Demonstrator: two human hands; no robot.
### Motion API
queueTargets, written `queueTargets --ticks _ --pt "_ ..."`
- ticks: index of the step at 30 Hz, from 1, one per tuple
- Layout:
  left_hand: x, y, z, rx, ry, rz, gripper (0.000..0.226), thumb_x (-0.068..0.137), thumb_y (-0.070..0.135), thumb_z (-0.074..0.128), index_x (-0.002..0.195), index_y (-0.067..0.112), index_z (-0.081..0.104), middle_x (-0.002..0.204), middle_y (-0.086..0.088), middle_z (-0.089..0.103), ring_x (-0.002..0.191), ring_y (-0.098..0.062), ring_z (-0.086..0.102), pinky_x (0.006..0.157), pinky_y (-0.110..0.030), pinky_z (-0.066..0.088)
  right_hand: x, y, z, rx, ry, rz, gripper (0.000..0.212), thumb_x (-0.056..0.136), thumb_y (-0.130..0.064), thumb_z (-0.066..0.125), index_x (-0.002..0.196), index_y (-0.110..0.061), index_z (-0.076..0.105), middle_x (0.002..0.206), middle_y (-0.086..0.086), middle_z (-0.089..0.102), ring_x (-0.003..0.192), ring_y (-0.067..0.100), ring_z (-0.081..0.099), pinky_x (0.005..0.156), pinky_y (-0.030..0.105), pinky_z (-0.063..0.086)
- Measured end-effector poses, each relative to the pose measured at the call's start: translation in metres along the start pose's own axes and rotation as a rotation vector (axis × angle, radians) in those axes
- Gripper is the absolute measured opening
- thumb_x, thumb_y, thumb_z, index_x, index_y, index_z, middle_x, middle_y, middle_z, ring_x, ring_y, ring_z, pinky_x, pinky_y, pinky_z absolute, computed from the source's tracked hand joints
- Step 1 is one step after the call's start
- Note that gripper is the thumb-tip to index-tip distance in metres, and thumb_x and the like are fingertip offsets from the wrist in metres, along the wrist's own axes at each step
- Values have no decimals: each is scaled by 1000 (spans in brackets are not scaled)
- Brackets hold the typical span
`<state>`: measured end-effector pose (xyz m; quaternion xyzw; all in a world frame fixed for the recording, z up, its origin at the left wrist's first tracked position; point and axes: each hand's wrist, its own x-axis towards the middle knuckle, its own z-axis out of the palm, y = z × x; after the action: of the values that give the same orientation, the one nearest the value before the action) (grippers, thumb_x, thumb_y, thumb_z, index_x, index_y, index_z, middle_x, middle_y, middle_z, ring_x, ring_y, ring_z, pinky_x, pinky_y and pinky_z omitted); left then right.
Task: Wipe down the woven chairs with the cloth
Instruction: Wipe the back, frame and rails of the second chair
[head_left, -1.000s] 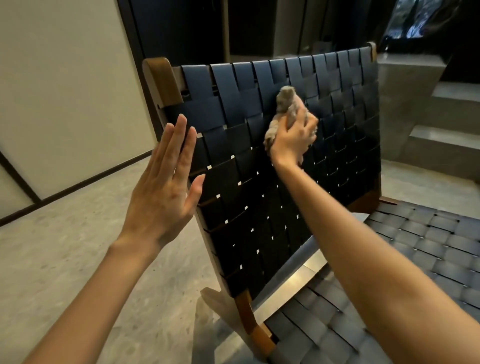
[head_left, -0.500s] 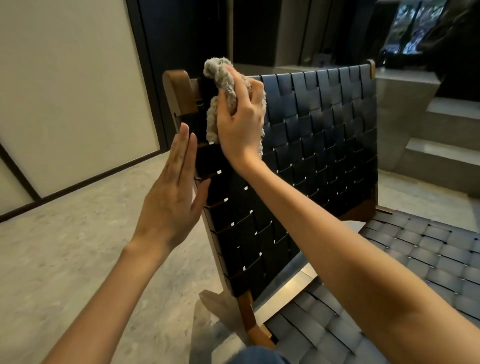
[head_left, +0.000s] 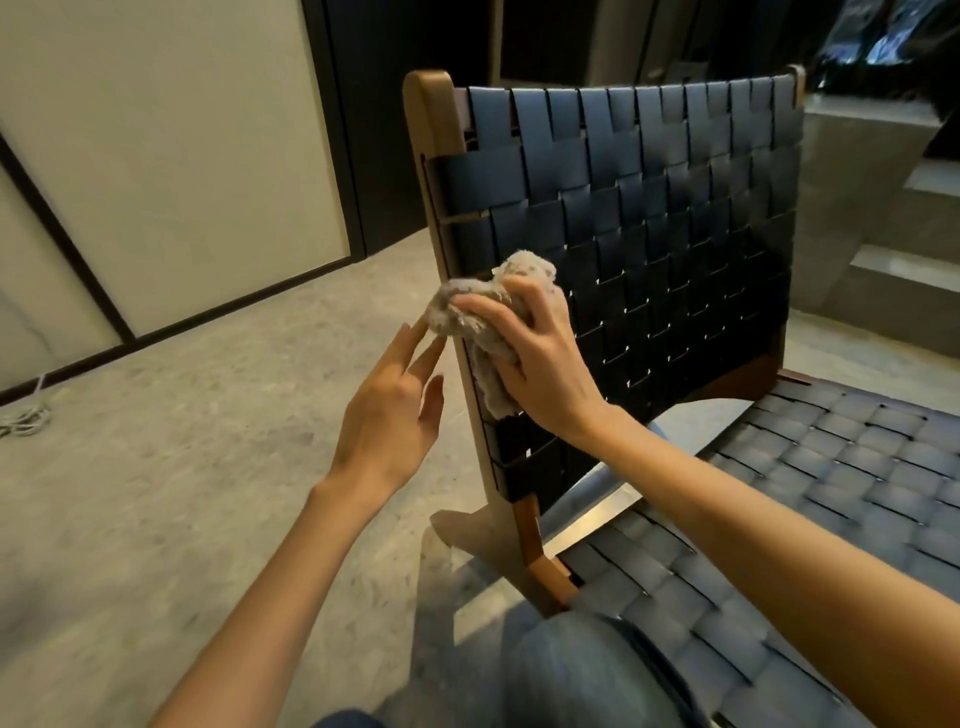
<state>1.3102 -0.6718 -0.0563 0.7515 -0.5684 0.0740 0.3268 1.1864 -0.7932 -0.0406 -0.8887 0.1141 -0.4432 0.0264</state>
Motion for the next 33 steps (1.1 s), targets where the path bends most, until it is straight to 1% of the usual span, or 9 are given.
queueTargets --ticks 3,6,11,13,17,22,28,30,33 --pt "-5 1 -9 -188 66 -119 45 100 29 41 145 28 35 153 9 29 137 -12 33 105 -25 30 58 -4 -12 3 112 84 39 90 -13 56 129 -13 58 131 21 38 115 37 37 95 46 40" --pt "5 4 -26 -486 167 -244 40 100 26 43 140 23 44 145 3 43 129 -13 43 100 -20 35 96 -7 -14 84 155 175 38 90 -14 58 127 -8 58 130 27 41 119 41 37 99 40 39" --pt "15 5 -33 -644 156 -309 38 101 24 41 139 20 44 140 2 50 125 -13 48 98 -20 39 41 -10 3 137 119 135 32 88 -11 56 119 -16 59 132 19 33 118 45 39 98 54 40" --pt "11 6 -24 -714 109 -310 39 101 26 42 139 21 43 137 1 52 122 -13 51 94 -19 42 5 -5 9 43 44 76 31 88 -19 53 119 -21 58 131 2 27 119 42 34 98 49 39" --pt "-8 11 10 -763 -6 -343 41 97 32 48 137 23 46 129 4 54 107 -5 53 72 -4 46 -60 1 17 -62 -129 47 35 91 -29 50 124 -31 39 131 2 23 123 34 29 99 48 40" --pt "-47 9 53 -843 -198 -454 34 88 32 64 119 31 50 113 4 61 101 -13 62 84 -29 56 -120 -5 13 -56 -426 143 50 87 -27 60 126 -35 30 134 0 16 124 42 31 94 56 45" --pt "-80 4 80 -970 -305 -537 40 81 22 72 117 17 55 116 -1 61 109 -17 59 92 -41 53 -139 -13 -8 143 -605 252 67 80 -33 62 137 -39 27 140 0 20 126 21 24 103 33 34" --pt "-84 3 77 -984 -317 -481 43 77 17 76 113 26 54 114 1 61 106 -11 60 89 -31 54 -132 -16 -16 243 -578 316 70 77 -27 66 134 -37 27 134 -4 33 123 8 34 102 23 34" --pt "-87 1 67 -975 -280 -379 47 75 7 76 106 36 55 108 8 64 100 -6 62 79 -17 52 -122 -19 -26 302 -528 415 66 79 -18 68 121 -42 24 113 -19 44 106 -13 45 85 7 40"
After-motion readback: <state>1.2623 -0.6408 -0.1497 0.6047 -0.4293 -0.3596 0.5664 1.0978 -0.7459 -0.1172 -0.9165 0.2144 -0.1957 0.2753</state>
